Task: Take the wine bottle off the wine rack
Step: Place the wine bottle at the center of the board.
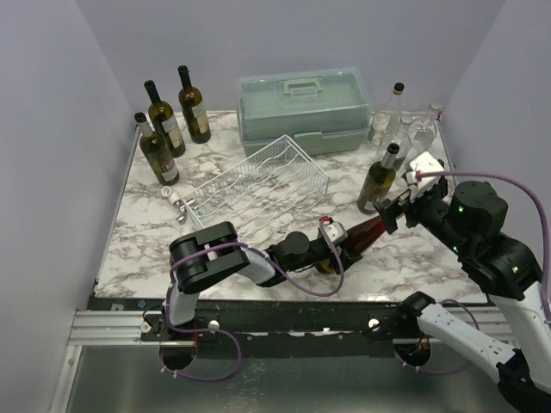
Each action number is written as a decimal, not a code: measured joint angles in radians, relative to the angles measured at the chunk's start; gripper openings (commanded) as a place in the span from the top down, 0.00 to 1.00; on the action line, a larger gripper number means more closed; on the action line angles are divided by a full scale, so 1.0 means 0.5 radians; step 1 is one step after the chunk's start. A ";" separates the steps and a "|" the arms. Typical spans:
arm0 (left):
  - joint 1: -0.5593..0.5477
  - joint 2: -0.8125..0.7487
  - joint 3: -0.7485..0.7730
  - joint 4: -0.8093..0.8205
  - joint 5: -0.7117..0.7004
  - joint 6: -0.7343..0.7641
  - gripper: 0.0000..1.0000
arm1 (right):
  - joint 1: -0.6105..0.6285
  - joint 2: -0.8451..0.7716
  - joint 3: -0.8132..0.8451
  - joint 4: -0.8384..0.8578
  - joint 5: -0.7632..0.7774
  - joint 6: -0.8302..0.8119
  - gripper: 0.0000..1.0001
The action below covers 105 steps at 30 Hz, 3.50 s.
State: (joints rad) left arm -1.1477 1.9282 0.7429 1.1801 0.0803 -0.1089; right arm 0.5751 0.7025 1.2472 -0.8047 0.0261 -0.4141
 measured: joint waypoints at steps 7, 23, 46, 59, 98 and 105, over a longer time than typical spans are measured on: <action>0.000 0.002 -0.009 0.021 -0.021 -0.014 1.00 | -0.057 -0.001 -0.140 0.034 0.417 0.941 0.02; 0.000 0.005 -0.032 0.066 -0.045 -0.028 1.00 | -0.419 0.082 -0.224 -0.156 0.643 1.967 0.05; 0.002 0.005 -0.103 0.183 -0.094 -0.066 1.00 | -0.452 0.027 -0.765 0.310 0.440 2.019 0.78; -0.027 -0.010 -0.143 0.240 -0.085 -0.105 0.25 | -0.436 -0.281 -0.922 0.452 0.351 1.952 1.00; -0.045 -1.366 -0.430 -1.027 0.047 -0.284 0.01 | -0.452 -0.124 -0.964 1.241 1.040 0.636 1.00; -0.045 -1.660 -0.510 -1.218 0.020 -0.283 0.01 | -0.466 0.014 -1.004 1.456 1.104 0.604 1.00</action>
State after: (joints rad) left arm -1.1702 1.0981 0.4877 0.5713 0.0902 -0.2504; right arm 0.3420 0.7094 0.7452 -0.0769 0.5781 -0.1120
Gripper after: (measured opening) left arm 0.986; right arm 0.339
